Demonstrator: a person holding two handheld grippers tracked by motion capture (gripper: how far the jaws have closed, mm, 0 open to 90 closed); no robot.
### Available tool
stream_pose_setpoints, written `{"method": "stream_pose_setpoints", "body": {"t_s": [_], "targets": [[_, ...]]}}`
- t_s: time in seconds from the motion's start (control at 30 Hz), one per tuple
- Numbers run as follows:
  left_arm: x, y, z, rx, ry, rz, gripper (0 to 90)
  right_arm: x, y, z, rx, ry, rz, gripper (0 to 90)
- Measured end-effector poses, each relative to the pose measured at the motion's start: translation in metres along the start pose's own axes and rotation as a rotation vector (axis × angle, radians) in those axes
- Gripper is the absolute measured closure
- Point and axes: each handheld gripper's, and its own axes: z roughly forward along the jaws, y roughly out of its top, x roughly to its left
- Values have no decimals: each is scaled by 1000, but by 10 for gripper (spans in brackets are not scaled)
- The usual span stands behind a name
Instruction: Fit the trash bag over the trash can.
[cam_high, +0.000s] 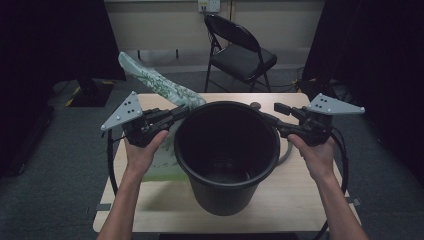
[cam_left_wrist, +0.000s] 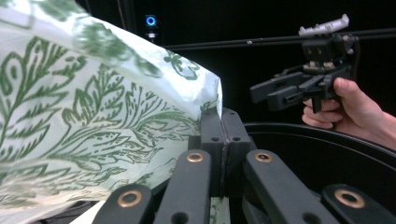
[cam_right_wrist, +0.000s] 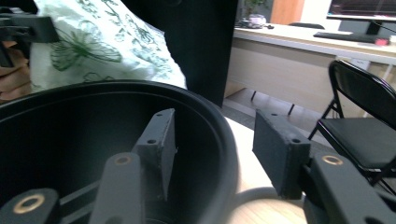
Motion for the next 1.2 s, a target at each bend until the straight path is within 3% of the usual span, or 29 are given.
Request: {"method": "stream_pose_setpoints", "body": {"t_s": [0.23,0.33,0.4,0.43,0.5,0.63,0.77,0.87,1.2], "targets": [[-8,9,13,-7,-55,6,900,16,23,6,-54,46,-44,505],[-11,12,19,-5,-90,15,900,25,32,13,-47,79,-71,531],[-12,10,23,-11,-124,-2,900,29,36,17,-38,80,-87,571],[-15,9,25,-8,-130,4,900,31,37,19,-41,69,-92,589],[-17,9,28,8,-135,17,900,34,39,22,-54,96,-95,603],[-22,13,32,27,-157,38,900,41,41,30,-44,125,-103,596],[-32,17,33,17,-187,47,900,45,48,31,-66,146,-104,568],[-37,17,33,33,-175,79,900,52,51,33,-67,173,-113,539],[-27,19,40,76,-177,70,900,74,70,45,-84,259,-128,469]]}}
